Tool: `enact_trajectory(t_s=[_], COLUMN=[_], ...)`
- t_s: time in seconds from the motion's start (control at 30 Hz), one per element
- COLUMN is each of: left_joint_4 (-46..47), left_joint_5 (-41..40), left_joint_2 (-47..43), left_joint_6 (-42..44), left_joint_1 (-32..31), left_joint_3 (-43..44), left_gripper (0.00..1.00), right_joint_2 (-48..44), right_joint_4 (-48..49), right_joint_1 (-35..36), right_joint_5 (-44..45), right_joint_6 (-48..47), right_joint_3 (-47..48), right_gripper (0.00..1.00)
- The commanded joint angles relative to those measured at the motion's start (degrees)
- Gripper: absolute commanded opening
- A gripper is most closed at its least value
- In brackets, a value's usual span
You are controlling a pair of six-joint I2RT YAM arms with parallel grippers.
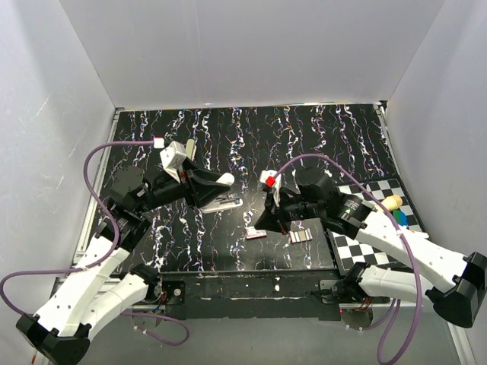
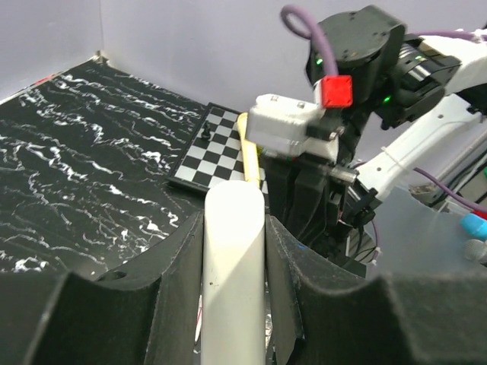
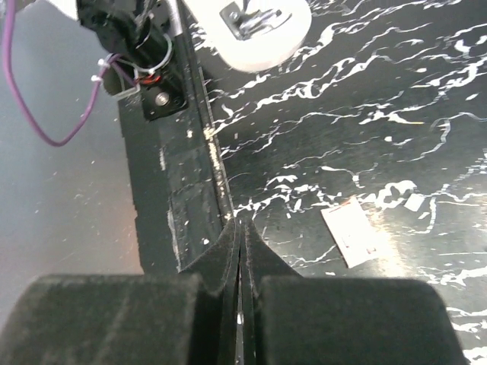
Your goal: Unload the staples from the stapler
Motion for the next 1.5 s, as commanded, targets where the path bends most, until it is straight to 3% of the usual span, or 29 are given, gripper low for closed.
enact_trajectory(t_s=[0.0, 0.5, 0.73, 1.03, 1.47], left_joint_4=[-4.25, -14.81, -14.28, -13.84, -11.82], left_joint_5=[-6.29, -24.49, -33.02, -41.8, -40.06], left_joint_2=[-1.6, 2.79, 2.71, 4.37, 2.71], left_joint_6=[2.49, 2.14, -1.11, -6.91, -16.84], left_joint_1=[0.12, 0.12, 0.12, 0.12, 0.12], left_joint_3=[1.52, 3.82, 2.67, 5.04, 3.37], left_gripper=[0.0, 0.0, 0.0, 0.0, 0.0], right_joint_2=[-1.33, 8.95, 14.58, 17.66, 22.4], right_joint_4=[0.52, 8.08, 10.27, 17.04, 27.24], right_joint_1=[-1.42, -3.36, -3.45, -3.18, -2.04], right_joint_5=[5.89, 22.33, 18.48, 9.69, 6.16], right_joint_6=[-1.32, 4.91, 10.71, 19.41, 26.8], right_joint_3=[4.04, 13.26, 17.49, 13.98, 12.21], right_gripper=[0.01, 0.01, 0.01, 0.01, 0.01])
